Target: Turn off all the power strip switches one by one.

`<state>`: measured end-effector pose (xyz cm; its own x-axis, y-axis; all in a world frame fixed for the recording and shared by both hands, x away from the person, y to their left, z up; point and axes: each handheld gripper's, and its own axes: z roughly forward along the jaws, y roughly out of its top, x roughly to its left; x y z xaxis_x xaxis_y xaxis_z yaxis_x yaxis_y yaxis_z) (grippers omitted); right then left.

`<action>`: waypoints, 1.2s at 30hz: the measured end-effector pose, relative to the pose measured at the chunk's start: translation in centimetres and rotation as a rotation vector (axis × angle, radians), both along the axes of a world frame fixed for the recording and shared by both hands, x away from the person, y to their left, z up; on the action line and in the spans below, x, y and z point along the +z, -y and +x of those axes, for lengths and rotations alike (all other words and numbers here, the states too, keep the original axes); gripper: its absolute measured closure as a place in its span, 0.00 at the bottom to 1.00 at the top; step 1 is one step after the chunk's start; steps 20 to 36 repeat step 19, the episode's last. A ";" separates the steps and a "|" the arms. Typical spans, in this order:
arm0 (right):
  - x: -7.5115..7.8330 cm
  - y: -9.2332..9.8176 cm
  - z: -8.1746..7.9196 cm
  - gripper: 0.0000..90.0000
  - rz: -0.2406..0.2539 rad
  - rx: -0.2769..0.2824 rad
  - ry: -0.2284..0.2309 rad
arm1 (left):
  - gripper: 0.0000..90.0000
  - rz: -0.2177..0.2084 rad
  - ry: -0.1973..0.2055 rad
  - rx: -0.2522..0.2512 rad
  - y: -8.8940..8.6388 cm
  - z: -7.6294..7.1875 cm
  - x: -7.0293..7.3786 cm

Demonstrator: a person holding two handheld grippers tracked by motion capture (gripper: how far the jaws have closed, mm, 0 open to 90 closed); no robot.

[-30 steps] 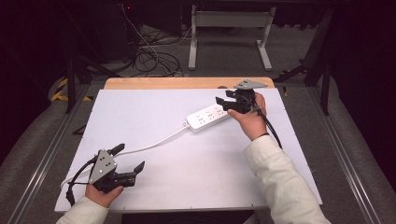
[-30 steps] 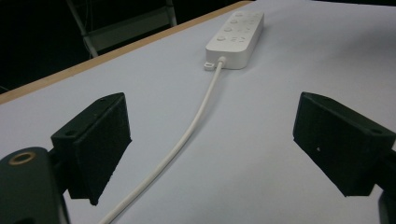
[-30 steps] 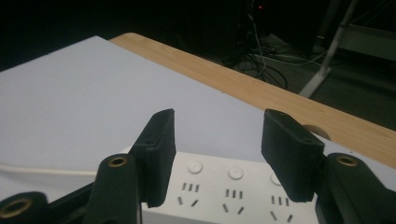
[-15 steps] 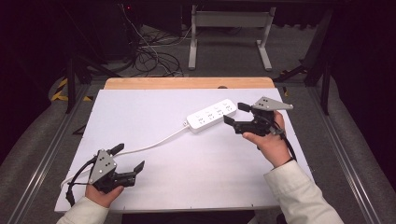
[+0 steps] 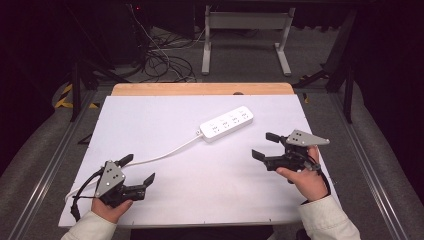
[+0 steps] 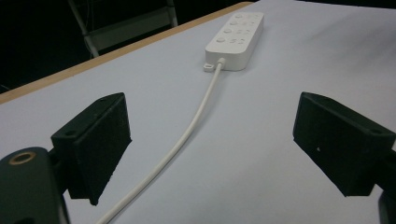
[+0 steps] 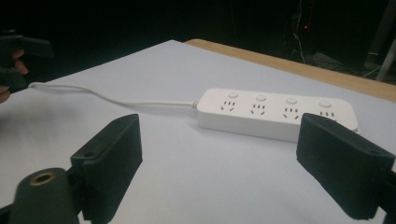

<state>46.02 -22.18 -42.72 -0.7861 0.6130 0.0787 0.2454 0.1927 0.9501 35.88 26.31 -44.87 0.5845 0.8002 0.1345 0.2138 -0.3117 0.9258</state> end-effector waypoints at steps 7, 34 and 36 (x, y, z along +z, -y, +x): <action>-1.9 1.0 -1.4 0.17 -0.046 0.000 -0.012 | 0.13 -0.014 -0.006 -0.007 0.0 0.0 0.0; -4.7 1.5 -2.8 0.17 -0.087 0.029 -0.042 | 0.13 -0.026 -0.002 -0.008 0.0 -0.1 0.1; -4.7 1.5 -2.8 0.17 -0.087 0.029 -0.042 | 0.13 -0.026 -0.002 -0.008 0.0 -0.1 0.1</action>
